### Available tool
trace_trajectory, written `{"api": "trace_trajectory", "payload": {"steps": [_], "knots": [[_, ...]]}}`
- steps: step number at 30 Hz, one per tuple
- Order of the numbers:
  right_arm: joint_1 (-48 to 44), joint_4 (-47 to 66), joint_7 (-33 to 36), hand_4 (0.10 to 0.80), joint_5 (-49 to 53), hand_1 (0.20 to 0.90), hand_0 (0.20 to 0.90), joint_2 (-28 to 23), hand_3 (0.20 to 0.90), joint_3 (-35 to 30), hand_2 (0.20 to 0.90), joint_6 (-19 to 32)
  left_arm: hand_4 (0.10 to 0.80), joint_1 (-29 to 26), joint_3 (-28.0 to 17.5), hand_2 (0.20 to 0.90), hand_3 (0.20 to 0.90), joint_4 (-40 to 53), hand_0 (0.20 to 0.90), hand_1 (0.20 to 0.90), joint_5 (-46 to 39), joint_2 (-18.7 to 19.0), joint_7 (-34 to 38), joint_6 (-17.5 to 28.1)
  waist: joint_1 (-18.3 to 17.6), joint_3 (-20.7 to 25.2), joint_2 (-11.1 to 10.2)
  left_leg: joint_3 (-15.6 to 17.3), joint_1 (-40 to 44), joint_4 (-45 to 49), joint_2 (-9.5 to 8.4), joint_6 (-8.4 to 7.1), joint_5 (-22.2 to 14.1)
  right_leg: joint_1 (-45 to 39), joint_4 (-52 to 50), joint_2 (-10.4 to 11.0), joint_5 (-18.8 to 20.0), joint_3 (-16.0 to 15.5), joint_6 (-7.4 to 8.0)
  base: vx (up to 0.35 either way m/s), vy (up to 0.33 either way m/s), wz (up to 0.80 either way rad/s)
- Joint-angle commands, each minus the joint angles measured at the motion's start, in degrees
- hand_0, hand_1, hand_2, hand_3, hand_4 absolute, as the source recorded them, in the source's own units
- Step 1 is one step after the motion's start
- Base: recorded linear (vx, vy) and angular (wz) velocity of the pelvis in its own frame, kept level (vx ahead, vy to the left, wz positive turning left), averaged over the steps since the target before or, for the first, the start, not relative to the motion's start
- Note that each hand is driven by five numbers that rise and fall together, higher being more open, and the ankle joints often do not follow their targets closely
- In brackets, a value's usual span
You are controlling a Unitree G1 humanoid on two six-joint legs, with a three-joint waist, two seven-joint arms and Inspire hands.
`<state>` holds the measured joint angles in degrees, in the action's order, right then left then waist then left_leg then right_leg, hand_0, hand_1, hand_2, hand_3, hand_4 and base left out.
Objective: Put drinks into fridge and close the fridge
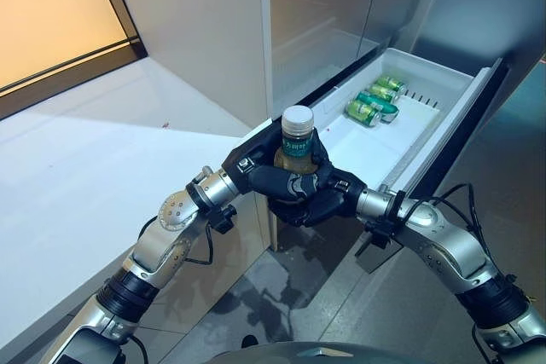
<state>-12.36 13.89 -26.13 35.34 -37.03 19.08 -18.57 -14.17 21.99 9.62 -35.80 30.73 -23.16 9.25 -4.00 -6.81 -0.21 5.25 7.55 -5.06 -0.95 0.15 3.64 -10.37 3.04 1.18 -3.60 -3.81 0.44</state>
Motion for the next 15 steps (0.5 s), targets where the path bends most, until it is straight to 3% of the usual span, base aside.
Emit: {"api": "trace_trajectory", "payload": {"steps": [1,10,15], "knots": [[-11.39,3.78,11.4,0.1,7.45,0.3,0.3,6.65,0.2,-8.73,0.3,10.17,0.8,-4.59,-2.0,0.9,0.9,-1.2,0.9,0.9,1.51,-4.6,2.03,10.87,0.56,4.45,-0.81,-1.34,0.91,2.61,-2.12,2.21,-8.31,4.78,-4.32,-1.87,-0.27,-1.46,2.56,0.0,0.0,0.0],[-20.72,-4.2,23.3,0.1,-1.21,0.3,0.3,-0.71,0.2,-13.98,0.3,10.62,0.8,-2.99,-4.55,0.9,0.9,-4.43,0.9,0.9,2.27,-5.04,9.03,13.57,1.65,4.26,-1.55,-2.28,0.78,3.56,-2.18,1.89,-9.05,4.27,-4.33,-2.03,-0.56,-2.08,1.94,0.015,-0.01,0.01],[-23.17,-10.64,27.58,0.1,-3.49,0.3,0.3,-6.18,0.2,-18.39,0.3,9.81,0.8,3.45,-8.68,0.9,0.9,-7.09,0.9,0.9,0.85,-5.39,9.89,11.59,3.26,4.29,-2.18,-3.11,0.22,4.21,-2.23,1.65,-9.31,4.12,-4.26,-2.05,-0.89,-2.87,1.45,0.026,-0.031,0.12]]}}
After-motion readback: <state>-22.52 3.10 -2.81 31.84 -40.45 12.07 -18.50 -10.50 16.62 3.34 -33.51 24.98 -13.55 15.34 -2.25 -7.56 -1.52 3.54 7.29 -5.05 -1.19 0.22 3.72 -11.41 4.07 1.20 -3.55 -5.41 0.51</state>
